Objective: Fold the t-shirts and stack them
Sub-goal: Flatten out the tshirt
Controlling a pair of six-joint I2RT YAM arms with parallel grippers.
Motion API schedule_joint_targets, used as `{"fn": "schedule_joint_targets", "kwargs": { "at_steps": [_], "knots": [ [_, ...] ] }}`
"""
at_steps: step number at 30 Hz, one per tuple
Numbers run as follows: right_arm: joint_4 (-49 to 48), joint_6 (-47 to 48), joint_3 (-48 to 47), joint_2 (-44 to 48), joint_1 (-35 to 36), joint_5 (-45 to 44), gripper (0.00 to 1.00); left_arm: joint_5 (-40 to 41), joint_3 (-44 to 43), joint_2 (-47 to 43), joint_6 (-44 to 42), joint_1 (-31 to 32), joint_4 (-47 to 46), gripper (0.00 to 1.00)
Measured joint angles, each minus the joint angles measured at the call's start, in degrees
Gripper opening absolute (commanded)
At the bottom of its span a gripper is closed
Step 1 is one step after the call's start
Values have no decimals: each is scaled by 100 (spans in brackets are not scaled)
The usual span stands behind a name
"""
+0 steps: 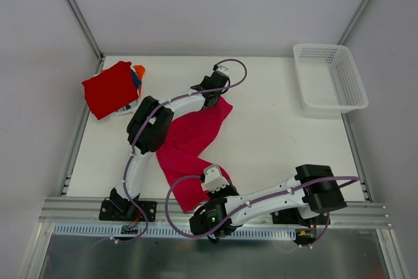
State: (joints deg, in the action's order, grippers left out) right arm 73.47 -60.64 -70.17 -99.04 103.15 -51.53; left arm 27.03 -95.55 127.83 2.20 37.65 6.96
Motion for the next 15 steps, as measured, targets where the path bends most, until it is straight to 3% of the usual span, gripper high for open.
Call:
{"fn": "schedule_joint_targets", "kwargs": {
  "at_steps": [15],
  "knots": [
    [-70, 31, -2, -4, -7, 4, 0, 2, 0, 0, 15, 44, 160, 42]
  ]
}}
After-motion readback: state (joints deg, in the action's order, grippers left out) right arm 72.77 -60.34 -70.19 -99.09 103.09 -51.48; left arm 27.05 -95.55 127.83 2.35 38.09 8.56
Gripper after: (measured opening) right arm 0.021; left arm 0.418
